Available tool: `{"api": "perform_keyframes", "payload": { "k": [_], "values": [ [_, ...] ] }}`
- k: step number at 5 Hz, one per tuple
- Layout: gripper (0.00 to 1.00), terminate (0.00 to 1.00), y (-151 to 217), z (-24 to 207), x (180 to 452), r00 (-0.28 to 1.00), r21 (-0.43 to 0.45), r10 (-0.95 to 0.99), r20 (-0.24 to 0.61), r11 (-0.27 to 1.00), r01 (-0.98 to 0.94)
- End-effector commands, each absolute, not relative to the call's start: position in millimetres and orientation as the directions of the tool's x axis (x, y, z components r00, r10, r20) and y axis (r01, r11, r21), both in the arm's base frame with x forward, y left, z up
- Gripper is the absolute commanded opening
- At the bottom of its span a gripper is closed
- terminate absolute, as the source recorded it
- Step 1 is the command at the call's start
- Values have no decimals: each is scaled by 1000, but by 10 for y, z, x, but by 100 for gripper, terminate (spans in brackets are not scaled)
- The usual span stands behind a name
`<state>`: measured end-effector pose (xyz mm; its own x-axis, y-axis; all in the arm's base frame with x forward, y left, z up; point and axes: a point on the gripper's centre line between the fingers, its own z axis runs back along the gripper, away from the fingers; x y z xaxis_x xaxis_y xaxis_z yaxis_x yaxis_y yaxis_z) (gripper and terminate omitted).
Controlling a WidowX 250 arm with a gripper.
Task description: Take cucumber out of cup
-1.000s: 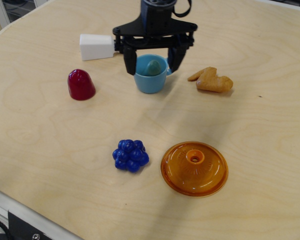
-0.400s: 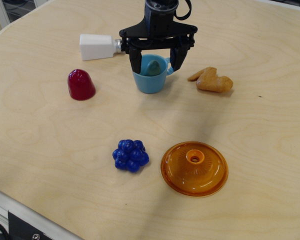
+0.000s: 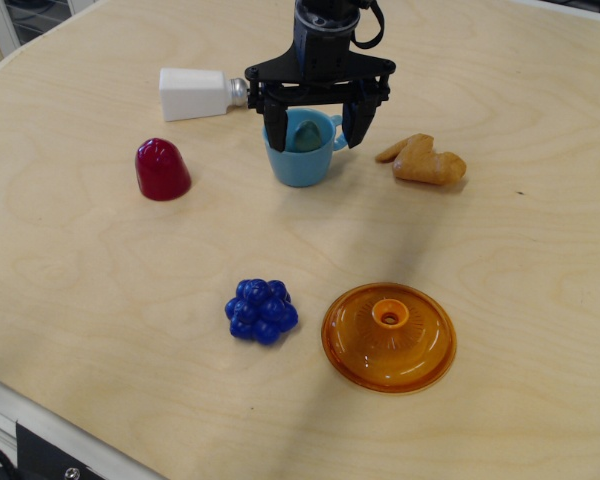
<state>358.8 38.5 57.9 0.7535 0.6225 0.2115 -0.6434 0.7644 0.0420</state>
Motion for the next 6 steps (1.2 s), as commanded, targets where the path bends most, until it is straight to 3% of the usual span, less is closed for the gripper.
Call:
{"api": "perform_keyframes", "payload": {
  "k": [1, 3, 6],
  "values": [
    [0, 0, 420, 696, 3721, 736, 7, 633, 240, 757, -653],
    [0, 0, 429, 716, 3716, 728, 12, 644, 235, 747, -665],
    [0, 0, 377, 1037, 3634, 711, -3, 634, 305, 747, -665]
  ]
}}
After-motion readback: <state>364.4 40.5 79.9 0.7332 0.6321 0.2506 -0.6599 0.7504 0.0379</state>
